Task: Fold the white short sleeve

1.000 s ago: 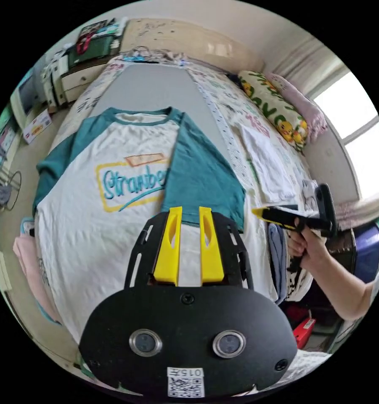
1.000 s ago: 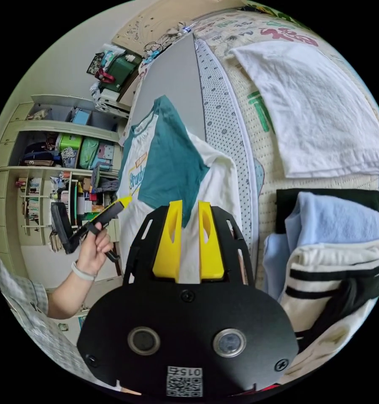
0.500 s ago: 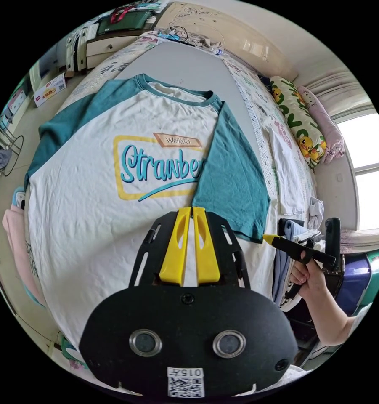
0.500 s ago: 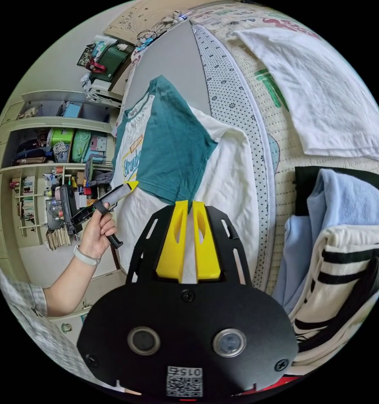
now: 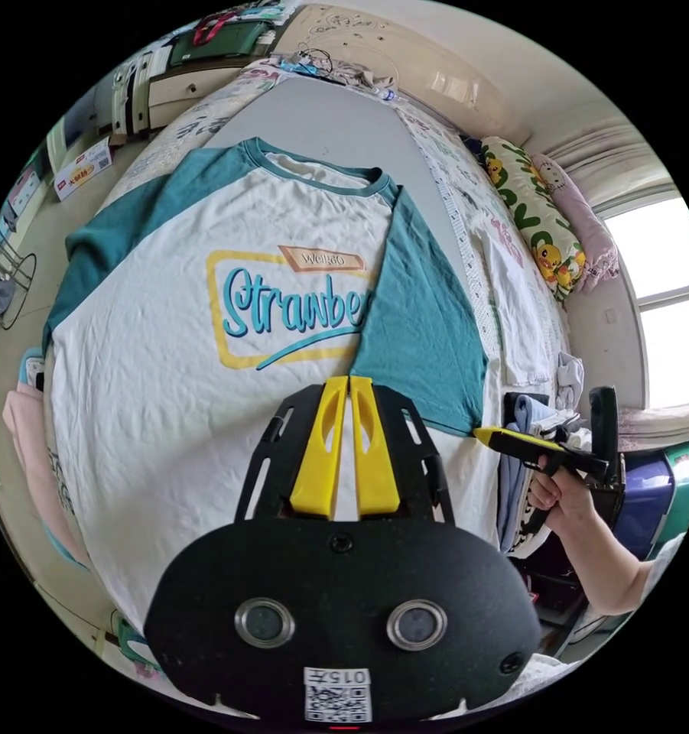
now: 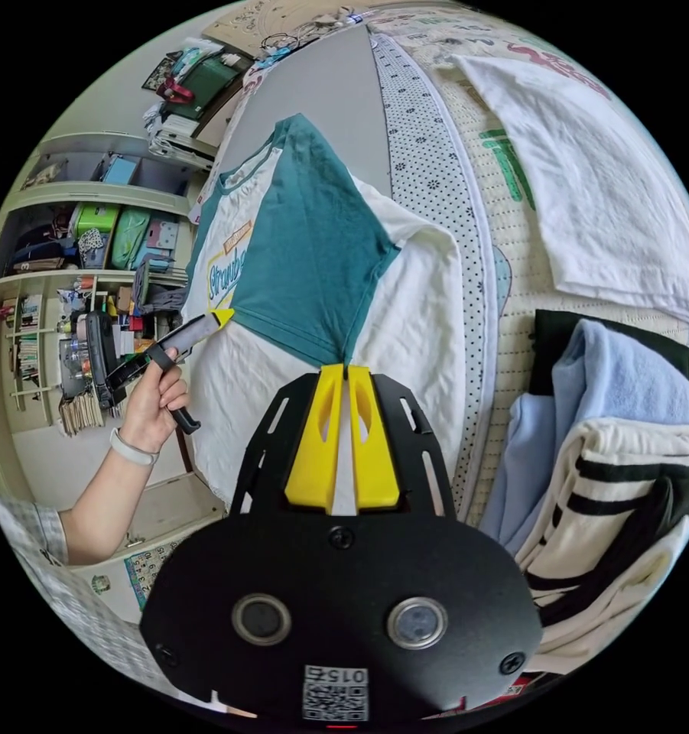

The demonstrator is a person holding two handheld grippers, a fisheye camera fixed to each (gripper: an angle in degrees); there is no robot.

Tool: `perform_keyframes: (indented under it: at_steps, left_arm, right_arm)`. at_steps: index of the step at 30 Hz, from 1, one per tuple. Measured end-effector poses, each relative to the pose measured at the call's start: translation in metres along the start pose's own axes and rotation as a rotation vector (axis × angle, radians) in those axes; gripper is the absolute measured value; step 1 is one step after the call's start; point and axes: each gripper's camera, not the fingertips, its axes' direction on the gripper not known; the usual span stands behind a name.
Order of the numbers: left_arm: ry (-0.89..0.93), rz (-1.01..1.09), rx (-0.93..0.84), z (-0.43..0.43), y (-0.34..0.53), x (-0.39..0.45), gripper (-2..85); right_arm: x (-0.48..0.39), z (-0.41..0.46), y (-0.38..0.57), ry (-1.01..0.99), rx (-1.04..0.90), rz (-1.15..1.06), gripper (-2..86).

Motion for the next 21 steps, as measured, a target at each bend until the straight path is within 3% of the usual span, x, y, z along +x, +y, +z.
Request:
perform_keyframes:
  at_steps: [6,11,21]
  left_arm:
    - [-0.033,0.004,0.001,0.035,0.016,0.0,3.4]
    - [0.06,-0.055,0.029,0.054,0.03,-0.008,7.5]
    - [0.136,-0.076,-0.008,0.135,0.056,-0.022,-0.1]
  right_arm:
    - [-0.022,0.007,0.001,0.001,-0.06,-0.001,6.1]
    - [-0.065,-0.027,-0.019,0.038,0.073,-0.117,6.8]
    - [-0.192,0.035,-0.207,0.184,0.139,-0.347,0.3]
